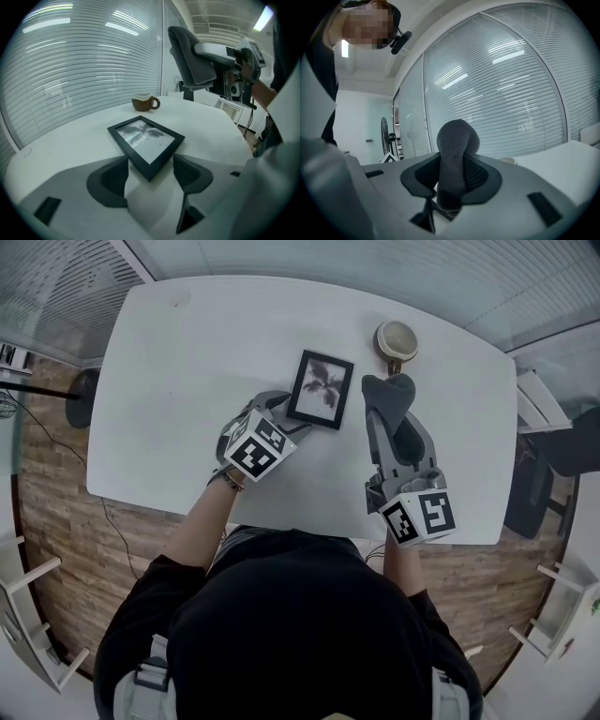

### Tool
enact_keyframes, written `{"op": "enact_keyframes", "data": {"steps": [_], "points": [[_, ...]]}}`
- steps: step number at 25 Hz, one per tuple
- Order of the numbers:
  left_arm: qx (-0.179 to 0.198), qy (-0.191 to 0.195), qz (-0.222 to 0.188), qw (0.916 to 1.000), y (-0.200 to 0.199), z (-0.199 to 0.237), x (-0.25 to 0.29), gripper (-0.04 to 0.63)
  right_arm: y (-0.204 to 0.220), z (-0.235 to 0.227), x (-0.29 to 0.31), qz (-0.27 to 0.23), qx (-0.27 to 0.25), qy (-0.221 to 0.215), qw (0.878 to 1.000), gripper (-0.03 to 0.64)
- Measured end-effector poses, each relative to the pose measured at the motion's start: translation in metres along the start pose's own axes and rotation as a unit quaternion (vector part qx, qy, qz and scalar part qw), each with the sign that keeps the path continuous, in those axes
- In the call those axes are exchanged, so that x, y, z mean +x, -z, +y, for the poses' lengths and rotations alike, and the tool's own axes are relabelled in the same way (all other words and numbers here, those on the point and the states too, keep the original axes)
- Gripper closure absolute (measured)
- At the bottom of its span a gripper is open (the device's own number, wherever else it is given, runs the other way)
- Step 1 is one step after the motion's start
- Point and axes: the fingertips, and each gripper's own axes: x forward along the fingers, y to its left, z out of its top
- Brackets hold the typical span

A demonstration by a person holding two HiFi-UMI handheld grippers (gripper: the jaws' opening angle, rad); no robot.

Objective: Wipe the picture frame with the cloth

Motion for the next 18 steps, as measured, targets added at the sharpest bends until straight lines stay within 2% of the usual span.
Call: {"op": "enact_keyframes", "data": {"steps": [12, 18], "points": [[0.008, -0.012, -0.002, 0.9999, 0.000, 0.000, 0.001, 0.291, 0.009, 0.004, 0.006, 0.010, -0.002, -0.009, 1.000, 0.497], [0.016, -0.014, -0.007, 0.9997, 0.000, 0.000, 0.001, 0.296, 0.028, -0.014, 0.028, 0.058, -0.092, 0.000, 0.994, 0.497]]}}
